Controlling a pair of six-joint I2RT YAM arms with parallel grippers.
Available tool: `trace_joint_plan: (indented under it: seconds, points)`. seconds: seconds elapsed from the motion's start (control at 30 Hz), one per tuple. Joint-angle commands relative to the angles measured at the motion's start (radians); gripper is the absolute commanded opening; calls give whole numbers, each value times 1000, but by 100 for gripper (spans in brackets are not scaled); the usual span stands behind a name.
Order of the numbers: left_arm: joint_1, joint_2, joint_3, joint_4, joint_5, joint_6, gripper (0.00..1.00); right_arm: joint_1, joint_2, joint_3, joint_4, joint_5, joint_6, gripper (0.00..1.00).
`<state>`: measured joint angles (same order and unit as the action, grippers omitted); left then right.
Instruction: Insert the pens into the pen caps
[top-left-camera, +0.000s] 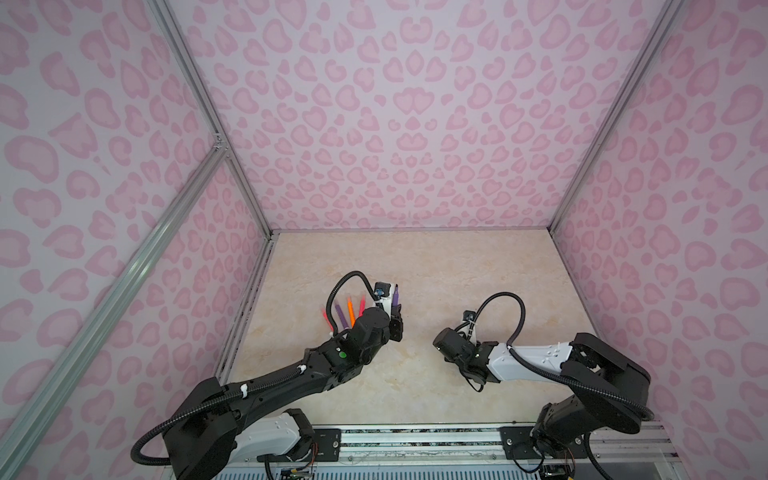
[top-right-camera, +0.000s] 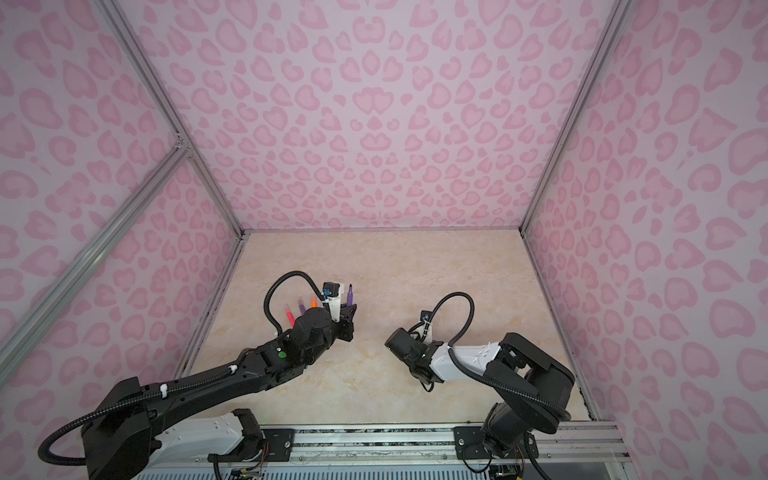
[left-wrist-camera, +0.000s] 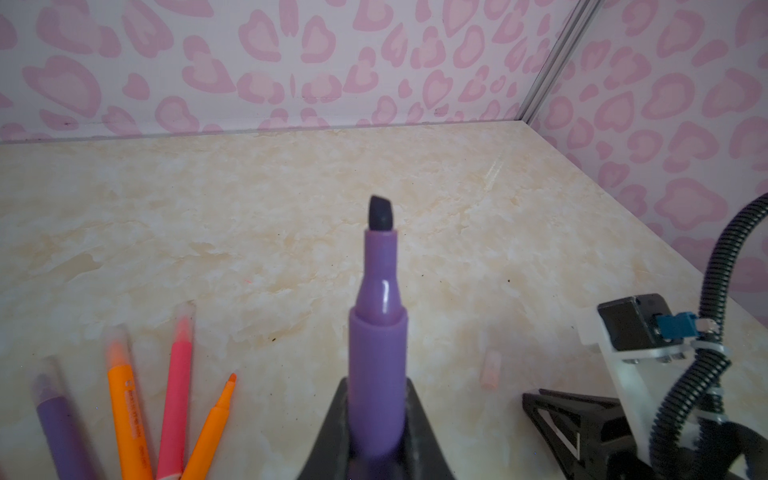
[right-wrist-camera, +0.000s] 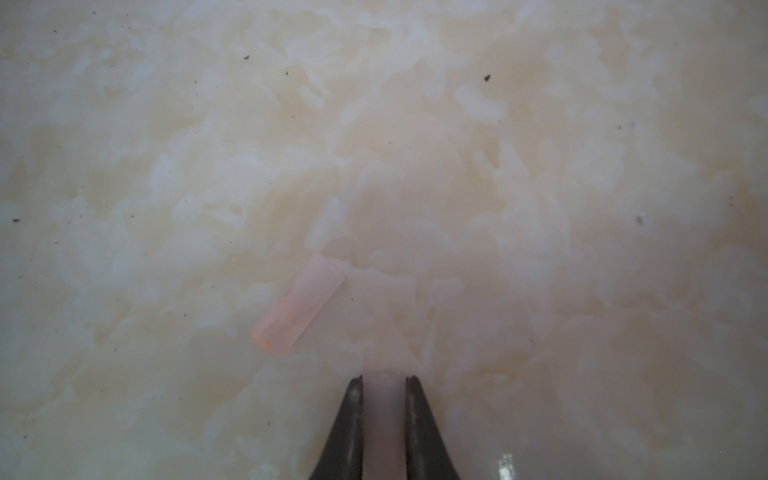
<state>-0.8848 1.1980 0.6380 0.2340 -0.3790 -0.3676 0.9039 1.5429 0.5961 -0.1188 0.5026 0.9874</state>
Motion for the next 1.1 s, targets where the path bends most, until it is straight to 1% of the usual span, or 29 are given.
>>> trace_joint_plan:
  seconds: [0.0,0.13,0.27,0.47,0.63,0.8,0.87,0.93,1.0,1.03,1.07]
  points:
    - [-1,5,12,18,11,-9,4,-1,-18,-16,-10,15,15,8]
    - [0,5,7,30,14,-15,4,-8,-63,-27,-13,16,15,6]
    - [0,0,-3,46,27,-17,4,-15,-133,-24,-36,24,3,4]
    - [0,0,-8,56,45,-21,4,-40,-244,-3,-86,42,-26,3]
    - [0,-3,-14,74,80,-17,4,-84,-362,38,-88,24,-68,0]
    - [0,-14,-29,105,113,-21,4,-117,-472,142,-57,27,-145,1]
    - [0,-21,-35,114,120,-20,4,-142,-481,192,-45,-6,-170,1]
    - [0,-23,-32,107,129,-25,4,-168,-477,214,-47,-48,-167,0]
    - [-1,-16,-24,108,175,-24,4,-186,-470,168,7,-74,-163,0]
    - [0,-8,-18,108,207,-22,4,-200,-461,123,69,-97,-162,0]
    - [0,6,-9,108,239,-21,4,-231,-450,81,125,-151,-152,0]
